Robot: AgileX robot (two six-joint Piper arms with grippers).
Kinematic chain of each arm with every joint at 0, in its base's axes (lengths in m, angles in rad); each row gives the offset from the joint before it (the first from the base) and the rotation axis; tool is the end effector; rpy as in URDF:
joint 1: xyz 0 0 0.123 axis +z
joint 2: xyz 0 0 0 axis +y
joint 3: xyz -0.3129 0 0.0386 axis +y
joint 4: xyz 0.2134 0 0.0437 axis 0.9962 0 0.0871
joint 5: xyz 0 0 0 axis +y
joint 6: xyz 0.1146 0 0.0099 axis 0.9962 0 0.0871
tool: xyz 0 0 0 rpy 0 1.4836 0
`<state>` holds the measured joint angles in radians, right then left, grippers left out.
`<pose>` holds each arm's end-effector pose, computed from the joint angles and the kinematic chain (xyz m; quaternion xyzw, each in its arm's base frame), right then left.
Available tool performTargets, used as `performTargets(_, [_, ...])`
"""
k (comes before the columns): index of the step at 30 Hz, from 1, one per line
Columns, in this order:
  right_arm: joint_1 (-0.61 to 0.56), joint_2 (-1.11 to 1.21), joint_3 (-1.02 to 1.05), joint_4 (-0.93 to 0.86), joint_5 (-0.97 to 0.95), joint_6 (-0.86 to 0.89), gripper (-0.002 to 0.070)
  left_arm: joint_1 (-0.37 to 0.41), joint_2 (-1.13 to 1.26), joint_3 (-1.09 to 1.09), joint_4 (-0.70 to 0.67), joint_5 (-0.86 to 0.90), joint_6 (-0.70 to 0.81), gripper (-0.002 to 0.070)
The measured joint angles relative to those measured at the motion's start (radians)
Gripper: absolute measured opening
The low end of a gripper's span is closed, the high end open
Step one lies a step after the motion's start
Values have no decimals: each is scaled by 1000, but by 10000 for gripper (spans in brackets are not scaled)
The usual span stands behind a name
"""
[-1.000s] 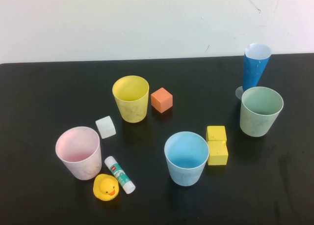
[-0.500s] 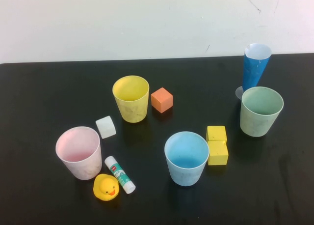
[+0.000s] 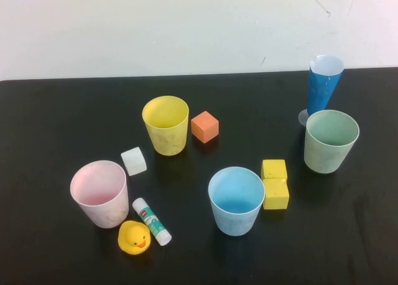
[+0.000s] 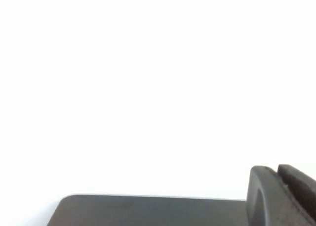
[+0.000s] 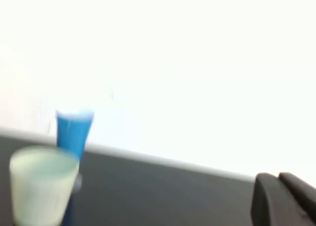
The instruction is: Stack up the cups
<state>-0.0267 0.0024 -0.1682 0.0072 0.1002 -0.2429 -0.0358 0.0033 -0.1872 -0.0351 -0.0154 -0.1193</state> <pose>0.0042 0.0000 0.2581 -0.0682 0.6475 -0.0991 0.7525 -0.0006 0.0001 0.2770 -0.0357 0.5979 -0.0759 0.7972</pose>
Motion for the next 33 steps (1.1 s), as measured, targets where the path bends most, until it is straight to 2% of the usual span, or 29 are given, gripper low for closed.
performTargets(5, [0, 166, -163, -7, 263, -83, -1, 0, 167, -204, 0, 260, 0, 1])
performTargets(10, [0, 393, -306, 16, 424, -198, -1, 0, 415, -354, -6, 493, 36, 1])
performTargets(18, [0, 662, -381, 285, 544, -502, -1, 0, 807, -523, -125, 607, 218, 11])
performTargets(21, [0, 703, -382, 375, 558, -593, -1, 0, 929, -593, -189, 647, 277, 111])
performTargets(26, [0, 713, -382, 432, 562, -691, -1, 0, 1112, -732, -256, 725, 358, 401])
performTargets(29, [0, 714, -382, 437, 562, -710, -1, 0, 1219, -793, -279, 757, 381, 469])
performTargets(33, [0, 714, -382, 440, 562, -721, -1, 0, 1355, -873, -325, 815, 415, 490])
